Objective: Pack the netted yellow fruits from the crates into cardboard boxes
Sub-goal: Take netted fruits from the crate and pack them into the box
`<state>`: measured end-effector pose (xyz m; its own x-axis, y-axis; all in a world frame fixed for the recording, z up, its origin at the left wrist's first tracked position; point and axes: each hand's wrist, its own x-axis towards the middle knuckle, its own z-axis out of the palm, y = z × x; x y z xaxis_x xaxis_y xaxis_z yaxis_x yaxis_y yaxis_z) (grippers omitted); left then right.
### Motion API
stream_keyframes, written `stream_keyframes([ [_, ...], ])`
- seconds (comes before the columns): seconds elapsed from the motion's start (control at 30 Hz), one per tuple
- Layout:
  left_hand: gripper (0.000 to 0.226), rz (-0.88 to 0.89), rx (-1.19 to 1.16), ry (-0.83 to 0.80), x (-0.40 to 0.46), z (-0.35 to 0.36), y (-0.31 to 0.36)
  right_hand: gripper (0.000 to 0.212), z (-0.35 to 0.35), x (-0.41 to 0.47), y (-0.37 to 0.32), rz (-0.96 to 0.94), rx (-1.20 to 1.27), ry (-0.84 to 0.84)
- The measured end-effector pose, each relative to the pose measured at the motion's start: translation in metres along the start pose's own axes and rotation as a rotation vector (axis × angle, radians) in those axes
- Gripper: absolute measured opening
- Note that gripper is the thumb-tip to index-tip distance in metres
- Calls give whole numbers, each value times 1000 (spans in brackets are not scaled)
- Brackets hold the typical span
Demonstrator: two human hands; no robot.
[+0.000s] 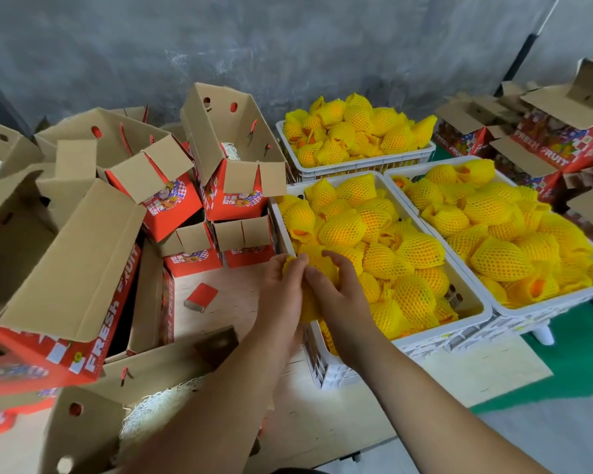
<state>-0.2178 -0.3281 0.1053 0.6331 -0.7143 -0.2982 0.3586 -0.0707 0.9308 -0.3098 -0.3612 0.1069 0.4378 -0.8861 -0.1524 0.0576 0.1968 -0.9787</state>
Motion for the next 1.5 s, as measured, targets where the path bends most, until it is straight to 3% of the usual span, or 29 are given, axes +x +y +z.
stream_keyframes([
  [0.1, 36, -14, -120, -113, -6, 11, -5, 44, -1, 5, 0, -66, 29, 69],
  [0.23, 64, -70, -224, -281, -9, 11, -11, 53, -21, 20, -8, -105, -80, -117],
  [0.33, 81, -201, -198, -186, -6, 9, -8, 51, -61, 57, -12, -321, -565, 23],
  [0.37, 82, -237, -201, -159, -5, 10, -8, 54, -79, 73, -11, -305, -779, 79],
  [0.43, 71, -269, -241, -144, -3, 11, -6, 63, -110, 101, -5, -90, -1260, 78],
  [0.5, 64, -284, -259, -129, -2, 12, -6, 81, -125, 114, 8, 85, -1638, -36],
  [0.63, 72, -296, -232, -109, -1, 12, -9, 60, -118, 120, 21, -30, -1806, 59],
  [0.7, 76, -307, -222, -99, -2, 11, -11, 59, -116, 120, 19, -88, -1789, 31],
  [0.87, 52, -336, -236, -72, 0, 9, -16, 68, -123, 118, 19, -229, -1690, -174],
  [0.97, 49, -339, -242, -63, 1, 8, -18, 88, -131, 116, 16, -277, -1699, -167],
  [1.07, 55, -338, -265, -65, 2, 4, -19, 85, -135, 115, 8, -342, -1625, -77],
  [1.2, 59, -307, -277, -74, 6, -2, -20, 80, -120, 101, -5, -360, -1063, 30],
  [1.3, 54, -288, -299, -34, 9, -9, -19, 78, -86, 76, -20, -378, -736, -111],
  [1.4, 49, -233, -303, 31, 11, -23, -17, 66, -41, 47, -20, -279, -448, -362],
  [1.5, 36, -181, -261, 122, 7, -52, -11, 44, -1, 26, -11, -197, -181, -350],
])
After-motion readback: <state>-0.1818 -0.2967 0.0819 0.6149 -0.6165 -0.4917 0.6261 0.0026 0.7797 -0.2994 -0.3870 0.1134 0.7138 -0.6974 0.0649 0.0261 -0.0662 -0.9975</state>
